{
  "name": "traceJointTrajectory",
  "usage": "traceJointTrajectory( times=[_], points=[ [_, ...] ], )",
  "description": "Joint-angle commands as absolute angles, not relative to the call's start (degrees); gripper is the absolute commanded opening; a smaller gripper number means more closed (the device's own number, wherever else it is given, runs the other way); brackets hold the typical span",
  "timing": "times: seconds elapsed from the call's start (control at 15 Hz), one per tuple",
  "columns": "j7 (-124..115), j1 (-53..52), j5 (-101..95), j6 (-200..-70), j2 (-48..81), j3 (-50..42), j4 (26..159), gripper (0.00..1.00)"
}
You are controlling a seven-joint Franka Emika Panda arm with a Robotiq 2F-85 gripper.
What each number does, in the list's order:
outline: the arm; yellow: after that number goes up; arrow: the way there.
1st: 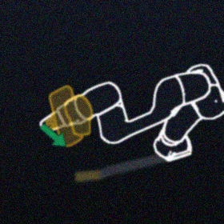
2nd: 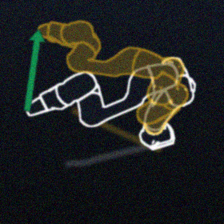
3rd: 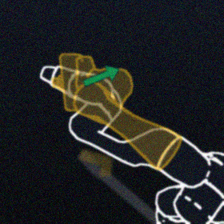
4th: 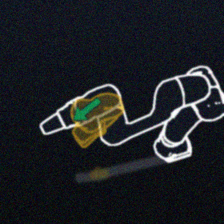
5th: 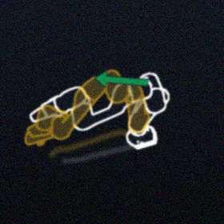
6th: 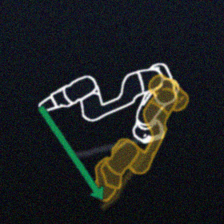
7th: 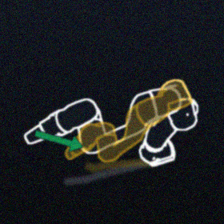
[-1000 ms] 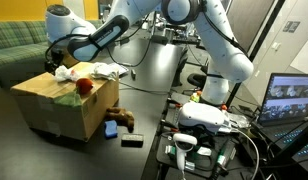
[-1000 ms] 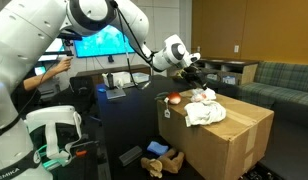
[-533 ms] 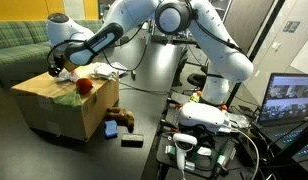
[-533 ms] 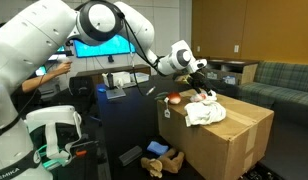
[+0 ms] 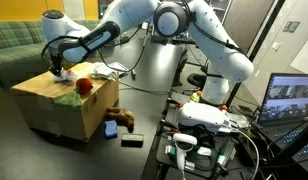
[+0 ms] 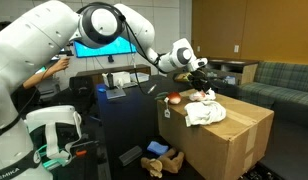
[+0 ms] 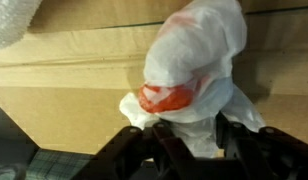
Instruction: Put the objects on the table on the box and the objects on the box on the table
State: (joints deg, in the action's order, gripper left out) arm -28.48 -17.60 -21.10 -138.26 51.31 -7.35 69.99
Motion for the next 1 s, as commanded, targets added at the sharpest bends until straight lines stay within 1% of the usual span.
traceJointTrajectory(
  times=[0.0, 0.13, 0.2, 0.27, 0.33, 0.4, 0.47, 0.67, 0.93],
  points=[
    [-26.72, -18.68, -19.47, -136.42, 51.80, -7.49, 67.75, 0.12],
    [-26.90, -19.18, -19.48, -136.07, 51.42, -7.44, 68.11, 0.02],
    [-27.04, -19.50, -19.56, -136.00, 50.94, -7.44, 68.52, 0.01],
    [-27.18, -19.80, -19.68, -136.33, 50.37, -7.45, 69.07, 0.00],
    [-27.40, -20.20, -19.75, -136.77, 49.27, -7.37, 69.92, 0.03],
    [-27.55, -20.59, -19.83, -137.31, 48.15, -7.26, 70.81, 0.00],
    [-27.78, -21.11, -19.92, -138.05, 46.69, -7.06, 72.08, 0.02],
    [-26.56, -21.86, -19.31, -138.78, 41.82, -5.04, 75.82, 0.02],
    [-23.18, -21.67, -17.49, -140.14, 32.60, 0.02, 86.66, 0.02]
  ],
)
